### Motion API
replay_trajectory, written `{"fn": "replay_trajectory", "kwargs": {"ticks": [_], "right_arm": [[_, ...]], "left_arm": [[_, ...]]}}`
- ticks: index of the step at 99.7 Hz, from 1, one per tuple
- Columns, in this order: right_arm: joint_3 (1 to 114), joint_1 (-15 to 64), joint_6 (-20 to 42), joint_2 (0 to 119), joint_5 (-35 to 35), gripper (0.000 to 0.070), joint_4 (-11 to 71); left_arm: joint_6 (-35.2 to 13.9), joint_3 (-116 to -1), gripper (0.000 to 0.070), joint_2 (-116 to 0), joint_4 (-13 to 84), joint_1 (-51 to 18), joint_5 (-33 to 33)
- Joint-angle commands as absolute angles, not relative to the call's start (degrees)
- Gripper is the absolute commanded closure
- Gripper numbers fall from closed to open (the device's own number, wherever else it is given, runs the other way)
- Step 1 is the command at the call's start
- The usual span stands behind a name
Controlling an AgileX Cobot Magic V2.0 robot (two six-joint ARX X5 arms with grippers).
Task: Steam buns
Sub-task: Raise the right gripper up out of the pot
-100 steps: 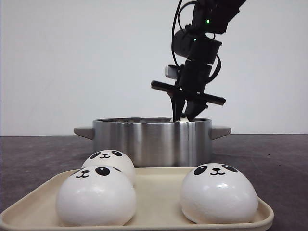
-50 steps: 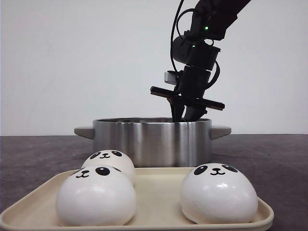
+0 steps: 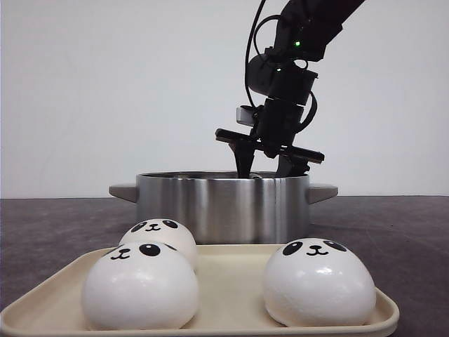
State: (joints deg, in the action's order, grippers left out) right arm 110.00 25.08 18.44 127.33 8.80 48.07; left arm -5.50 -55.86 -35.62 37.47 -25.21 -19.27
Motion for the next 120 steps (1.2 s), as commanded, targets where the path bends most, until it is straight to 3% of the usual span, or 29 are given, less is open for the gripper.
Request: {"fn": "replay_trajectory", "kwargs": {"ticks": [1,23,38,62,80,85,91,98,120], "right_arm": [[111.5,25.4,18.4,128.9,8.6,0.0350,47.5],[111.5,25.6,18.5,128.9,8.8,0.0345,47.4],[111.5,25.8,18.4,128.9,8.7,0.0207,47.6],[113.5,25.8,18.7,128.9,10.3,0.0207,44.8],[124.6,26.3,17.6,128.7,13.1,0.0212,47.5],[129.1,26.7,15.1,128.3,13.0,0.0276,50.2],[134.0,28.0,9.8,127.1,9.7,0.0493,53.2],[136.5,29.5,6.5,124.4,4.7,0.0690,54.1],[136.5,31.9,3.6,112.7,0.9,0.0700,51.0]], "left_arm": [[-5.1,-56.8,0.0109,-35.9,36.9,-25.5,-19.0],[-5.1,-56.8,0.0109,-35.9,36.9,-25.5,-19.0],[-5.1,-56.8,0.0109,-35.9,36.9,-25.5,-19.0],[-5.1,-56.8,0.0109,-35.9,36.9,-25.5,-19.0],[-5.2,-56.8,0.0109,-36.0,36.9,-25.5,-19.0],[-5.3,-56.7,0.0109,-36.0,36.9,-25.5,-19.0],[-5.8,-56.8,0.0109,-36.0,37.1,-25.5,-19.0],[-6.7,-56.7,0.0109,-36.1,37.8,-25.5,-19.0],[-11.1,-56.8,0.0109,-36.9,41.7,-25.5,-19.0]]}}
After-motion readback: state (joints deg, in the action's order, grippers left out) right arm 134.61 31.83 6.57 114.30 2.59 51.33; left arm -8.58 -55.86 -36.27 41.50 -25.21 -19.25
